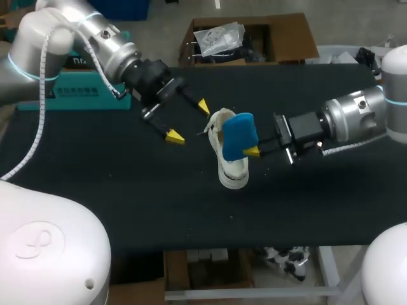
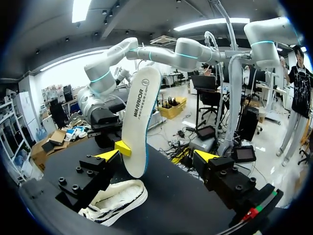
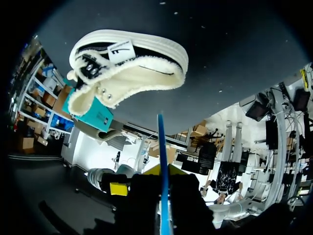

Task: Open the shoe tongue, take the insole out of the shoe, put the insole back into the shoe, and pack the shoe into the shoebox

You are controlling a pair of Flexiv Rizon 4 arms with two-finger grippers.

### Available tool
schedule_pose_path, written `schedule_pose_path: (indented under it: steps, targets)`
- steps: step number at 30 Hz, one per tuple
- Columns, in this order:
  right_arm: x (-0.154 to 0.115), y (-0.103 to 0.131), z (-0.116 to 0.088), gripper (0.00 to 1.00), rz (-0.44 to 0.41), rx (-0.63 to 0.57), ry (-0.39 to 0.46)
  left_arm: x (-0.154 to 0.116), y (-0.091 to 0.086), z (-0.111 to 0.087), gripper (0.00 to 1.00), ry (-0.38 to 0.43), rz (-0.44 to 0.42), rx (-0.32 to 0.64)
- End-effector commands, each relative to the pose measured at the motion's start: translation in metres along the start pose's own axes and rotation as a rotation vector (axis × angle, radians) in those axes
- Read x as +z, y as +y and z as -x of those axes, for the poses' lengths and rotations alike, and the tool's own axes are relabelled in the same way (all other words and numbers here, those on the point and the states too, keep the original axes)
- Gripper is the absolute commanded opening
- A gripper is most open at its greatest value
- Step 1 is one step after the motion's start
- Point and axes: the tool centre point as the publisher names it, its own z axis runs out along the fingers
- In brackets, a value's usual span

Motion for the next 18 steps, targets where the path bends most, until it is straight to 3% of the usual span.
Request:
schedule_pose_path:
  steps: [1, 5, 12, 18]
  targets:
    - [0.007, 0.012, -0.002, 0.0, -0.017, -0.028, 0.062, 0.019, 0.004, -0.005, 1.0, -0.477, 0.029, -0.013]
    - [0.011, 0.024, -0.004, 0.0, -0.019, -0.059, 0.11, 0.023, 0.012, -0.003, 1.0, -0.553, 0.033, -0.012]
    - [0.018, 0.031, -0.014, 0.0, 0.007, -0.119, 0.149, 0.028, 0.021, 0.006, 1.0, -0.569, 0.025, -0.011]
    - [0.02, 0.034, -0.017, 0.0, 0.064, -0.127, 0.272, 0.03, 0.032, 0.019, 1.0, -0.59, 0.046, -0.023]
